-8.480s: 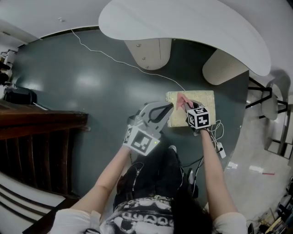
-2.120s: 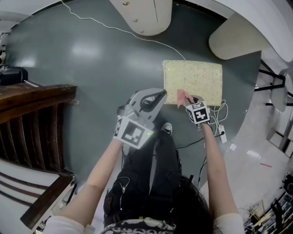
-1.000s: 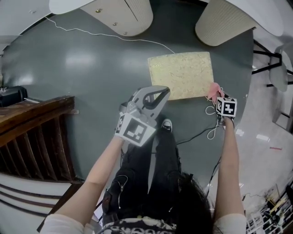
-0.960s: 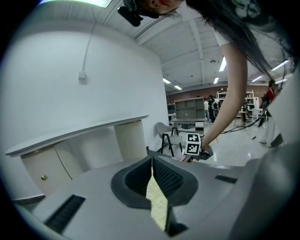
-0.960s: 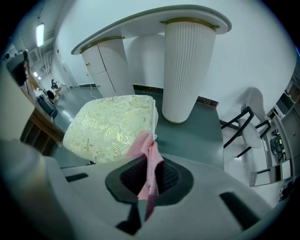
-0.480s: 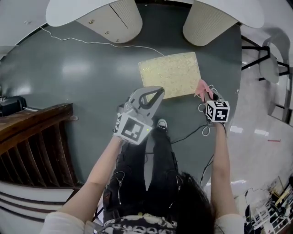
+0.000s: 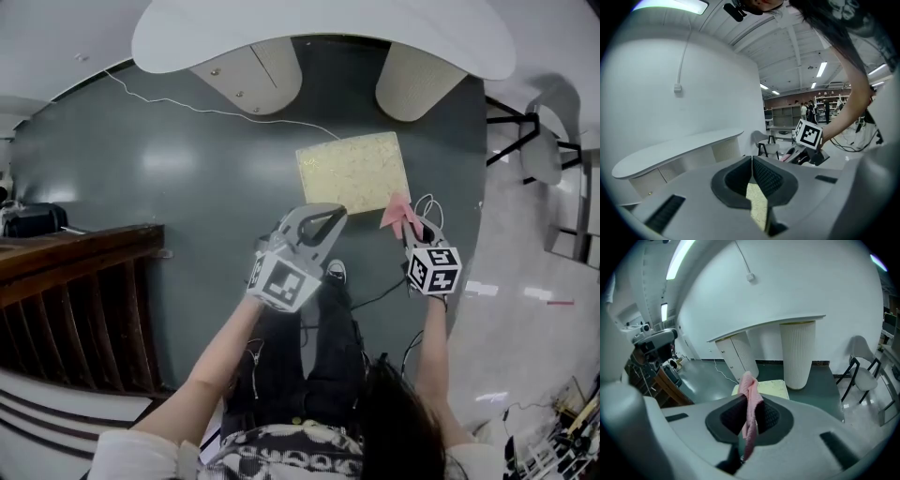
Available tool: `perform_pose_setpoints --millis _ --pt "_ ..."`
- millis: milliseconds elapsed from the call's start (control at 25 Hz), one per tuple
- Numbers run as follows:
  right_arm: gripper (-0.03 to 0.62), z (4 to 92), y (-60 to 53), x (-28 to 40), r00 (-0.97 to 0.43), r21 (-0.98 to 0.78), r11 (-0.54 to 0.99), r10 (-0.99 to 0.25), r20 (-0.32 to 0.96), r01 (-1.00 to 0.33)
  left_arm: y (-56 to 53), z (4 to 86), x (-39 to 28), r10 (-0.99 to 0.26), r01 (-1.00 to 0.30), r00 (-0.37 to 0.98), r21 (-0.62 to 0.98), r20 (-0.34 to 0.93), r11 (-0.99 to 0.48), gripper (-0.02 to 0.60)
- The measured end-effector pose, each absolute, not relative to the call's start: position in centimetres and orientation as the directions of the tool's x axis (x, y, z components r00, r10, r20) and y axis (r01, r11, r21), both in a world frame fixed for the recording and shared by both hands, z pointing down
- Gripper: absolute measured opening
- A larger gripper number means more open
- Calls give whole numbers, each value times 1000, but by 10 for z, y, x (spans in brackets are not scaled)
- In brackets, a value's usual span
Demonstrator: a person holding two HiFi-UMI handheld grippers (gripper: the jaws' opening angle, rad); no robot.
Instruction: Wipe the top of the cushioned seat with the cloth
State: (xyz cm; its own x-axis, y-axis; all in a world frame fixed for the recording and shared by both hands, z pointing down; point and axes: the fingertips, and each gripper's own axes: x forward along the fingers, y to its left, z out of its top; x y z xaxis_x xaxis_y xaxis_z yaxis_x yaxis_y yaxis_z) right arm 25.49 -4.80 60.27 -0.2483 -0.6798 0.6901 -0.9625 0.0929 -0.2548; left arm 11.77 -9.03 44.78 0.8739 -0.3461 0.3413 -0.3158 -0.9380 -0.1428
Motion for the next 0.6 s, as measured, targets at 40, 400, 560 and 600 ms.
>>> perform_pose_setpoints --millis 40,400,560,600 --pt "12 592 -46 250 -255 -261 97 -686 682 -961 -87 442 116 -348 -317 873 -147 341 -937 8" --pt "12 491 -25 205 -318 -288 177 -754 575 -941 -49 381 82 -451 -413 837 -183 311 -892 8" --pt "12 461 -5 193 -340 -291 207 -766 545 -934 -27 355 65 -506 -466 816 -200 280 -862 8" --pt "12 455 0 190 -343 -294 210 -769 540 -933 -22 351 60 -517 -478 810 -200 276 -855 8"
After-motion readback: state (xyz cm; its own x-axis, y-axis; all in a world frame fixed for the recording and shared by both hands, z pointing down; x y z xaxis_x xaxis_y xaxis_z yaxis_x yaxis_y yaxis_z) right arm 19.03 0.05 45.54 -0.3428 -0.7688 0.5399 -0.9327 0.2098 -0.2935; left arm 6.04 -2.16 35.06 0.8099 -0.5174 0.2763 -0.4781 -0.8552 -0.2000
